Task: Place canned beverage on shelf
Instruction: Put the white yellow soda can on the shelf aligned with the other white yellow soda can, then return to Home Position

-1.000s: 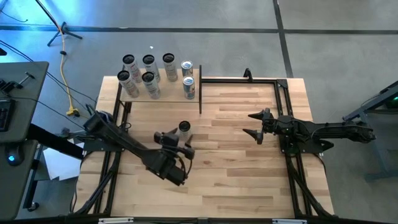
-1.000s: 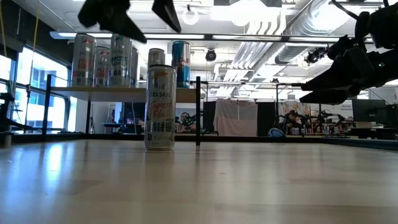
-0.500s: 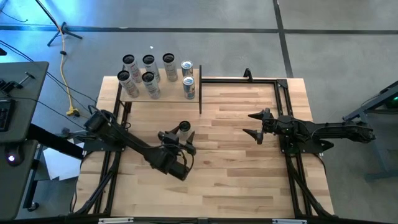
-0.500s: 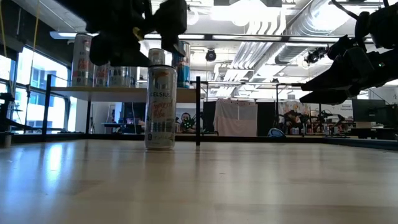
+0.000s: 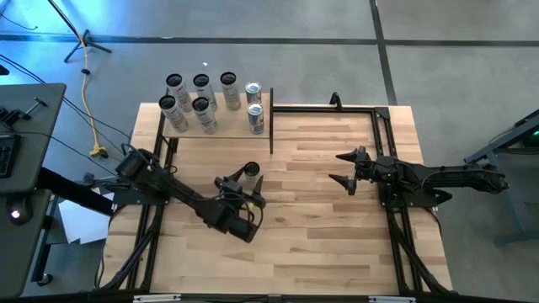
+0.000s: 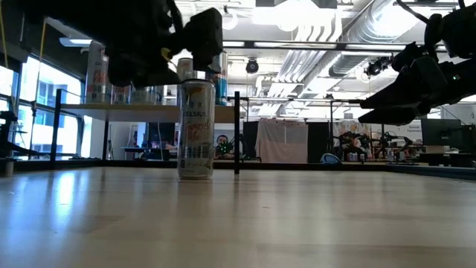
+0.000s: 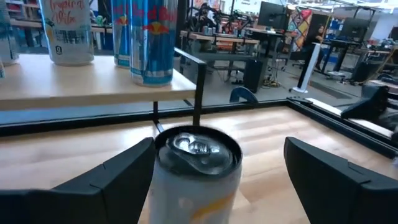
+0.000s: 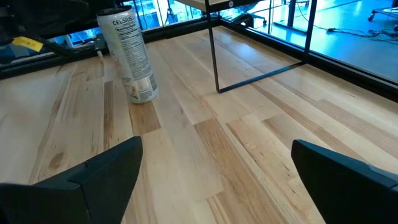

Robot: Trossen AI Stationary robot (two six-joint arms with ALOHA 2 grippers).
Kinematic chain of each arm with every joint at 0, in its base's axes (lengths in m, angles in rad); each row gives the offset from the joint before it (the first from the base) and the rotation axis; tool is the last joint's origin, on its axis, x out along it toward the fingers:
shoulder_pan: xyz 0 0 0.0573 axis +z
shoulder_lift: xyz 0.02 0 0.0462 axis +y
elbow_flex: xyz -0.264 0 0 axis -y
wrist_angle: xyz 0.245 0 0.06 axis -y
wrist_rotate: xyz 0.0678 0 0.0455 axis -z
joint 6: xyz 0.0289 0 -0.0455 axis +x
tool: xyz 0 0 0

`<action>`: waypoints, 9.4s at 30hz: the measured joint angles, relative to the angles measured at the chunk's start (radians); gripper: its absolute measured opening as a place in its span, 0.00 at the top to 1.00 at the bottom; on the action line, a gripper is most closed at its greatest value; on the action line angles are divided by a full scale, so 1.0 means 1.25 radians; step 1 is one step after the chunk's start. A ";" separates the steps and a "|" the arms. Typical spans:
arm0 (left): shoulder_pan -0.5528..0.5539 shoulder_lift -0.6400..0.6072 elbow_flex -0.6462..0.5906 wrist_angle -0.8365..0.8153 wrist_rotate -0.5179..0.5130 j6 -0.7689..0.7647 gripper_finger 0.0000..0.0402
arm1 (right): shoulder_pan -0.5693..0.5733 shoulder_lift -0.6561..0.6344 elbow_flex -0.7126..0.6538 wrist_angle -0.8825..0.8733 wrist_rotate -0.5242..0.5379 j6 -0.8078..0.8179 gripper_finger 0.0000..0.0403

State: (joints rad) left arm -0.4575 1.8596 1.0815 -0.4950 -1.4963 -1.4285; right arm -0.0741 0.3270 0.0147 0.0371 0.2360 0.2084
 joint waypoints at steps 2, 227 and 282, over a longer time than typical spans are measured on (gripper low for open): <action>-0.018 0.002 -0.001 0.003 0.003 -0.008 0.19 | 0.000 0.000 0.000 0.000 0.000 0.000 0.01; 0.190 -0.336 -0.004 0.276 -0.055 0.737 0.20 | 0.000 0.000 0.000 0.000 0.000 0.000 0.01; -0.044 -0.418 -0.003 0.297 0.442 0.767 0.41 | 0.000 0.000 0.000 0.000 0.000 0.000 0.01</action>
State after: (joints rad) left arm -0.5124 1.3373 1.0775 -0.1240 -0.9435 -0.4698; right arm -0.0742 0.3270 0.0147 0.0372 0.2362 0.2085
